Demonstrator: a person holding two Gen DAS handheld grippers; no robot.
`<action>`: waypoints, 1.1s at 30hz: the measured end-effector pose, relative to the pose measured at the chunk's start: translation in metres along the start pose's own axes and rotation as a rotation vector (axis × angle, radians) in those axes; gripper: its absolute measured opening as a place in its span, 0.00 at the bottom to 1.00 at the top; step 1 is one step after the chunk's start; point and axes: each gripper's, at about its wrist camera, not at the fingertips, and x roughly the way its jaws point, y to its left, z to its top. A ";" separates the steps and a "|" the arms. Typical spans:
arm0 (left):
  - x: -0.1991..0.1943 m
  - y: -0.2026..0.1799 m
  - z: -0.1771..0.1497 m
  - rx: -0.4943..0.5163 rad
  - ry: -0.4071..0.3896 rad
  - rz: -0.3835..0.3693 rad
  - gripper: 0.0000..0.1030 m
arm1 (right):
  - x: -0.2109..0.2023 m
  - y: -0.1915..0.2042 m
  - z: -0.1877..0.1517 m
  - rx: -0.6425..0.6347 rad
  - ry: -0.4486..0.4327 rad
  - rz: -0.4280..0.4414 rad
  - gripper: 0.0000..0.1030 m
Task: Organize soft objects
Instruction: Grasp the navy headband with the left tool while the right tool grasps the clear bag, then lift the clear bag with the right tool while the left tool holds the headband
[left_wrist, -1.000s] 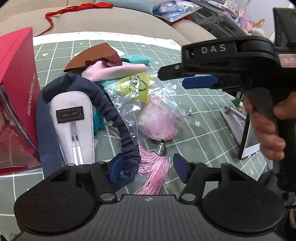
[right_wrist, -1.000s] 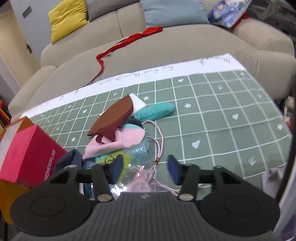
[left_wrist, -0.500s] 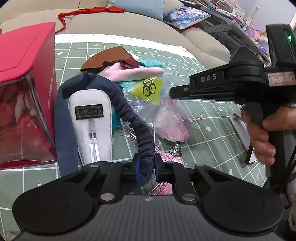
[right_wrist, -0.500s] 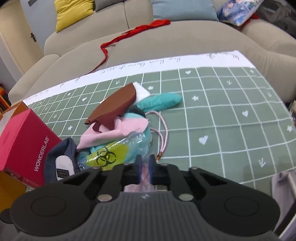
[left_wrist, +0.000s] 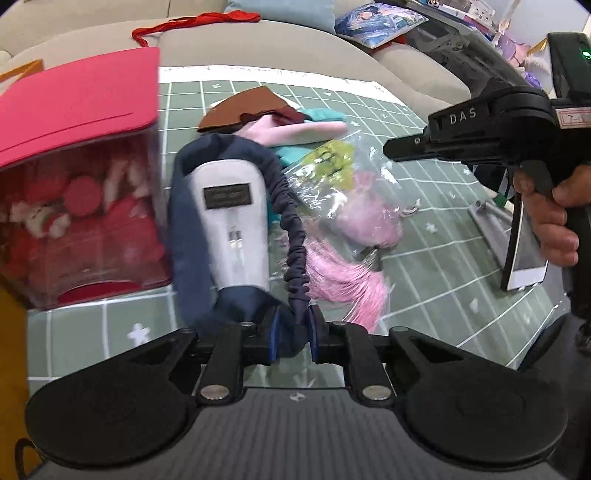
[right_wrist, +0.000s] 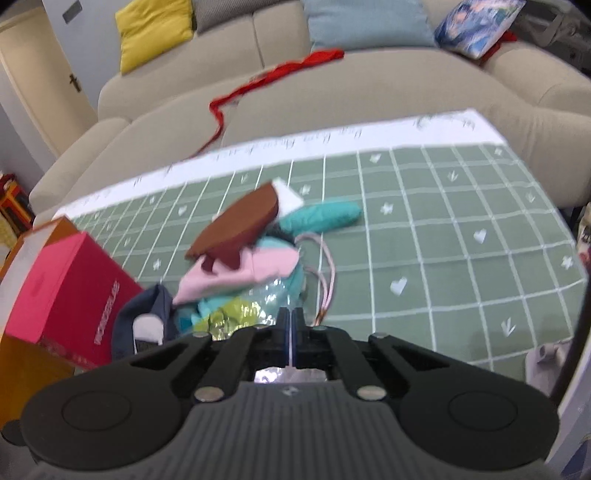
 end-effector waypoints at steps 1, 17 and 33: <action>0.000 0.001 -0.001 0.001 0.004 -0.001 0.17 | 0.003 -0.001 -0.001 0.008 0.005 -0.009 0.00; 0.006 -0.003 -0.001 0.037 0.007 -0.017 0.27 | 0.036 0.017 -0.013 -0.045 0.029 0.024 0.38; 0.005 0.002 0.001 0.000 0.014 -0.014 0.10 | 0.010 -0.011 -0.003 0.052 0.111 -0.110 0.00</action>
